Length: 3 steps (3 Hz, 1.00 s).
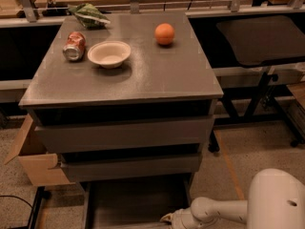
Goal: Open bottom drawer
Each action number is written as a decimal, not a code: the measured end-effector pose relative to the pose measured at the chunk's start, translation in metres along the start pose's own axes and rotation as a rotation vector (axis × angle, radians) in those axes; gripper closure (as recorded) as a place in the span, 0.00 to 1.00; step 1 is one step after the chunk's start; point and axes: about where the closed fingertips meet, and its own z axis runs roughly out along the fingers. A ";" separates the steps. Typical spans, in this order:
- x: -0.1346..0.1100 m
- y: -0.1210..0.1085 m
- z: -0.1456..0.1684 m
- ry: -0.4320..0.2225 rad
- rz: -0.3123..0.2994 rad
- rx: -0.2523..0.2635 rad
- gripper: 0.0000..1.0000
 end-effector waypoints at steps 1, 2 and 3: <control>0.000 0.000 0.000 0.000 0.000 0.000 0.85; 0.000 0.000 0.000 0.000 0.000 0.000 0.62; 0.000 0.000 0.000 0.000 0.000 0.000 0.40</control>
Offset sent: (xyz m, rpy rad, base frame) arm -0.0001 0.0000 0.0000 0.0001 0.0001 0.0001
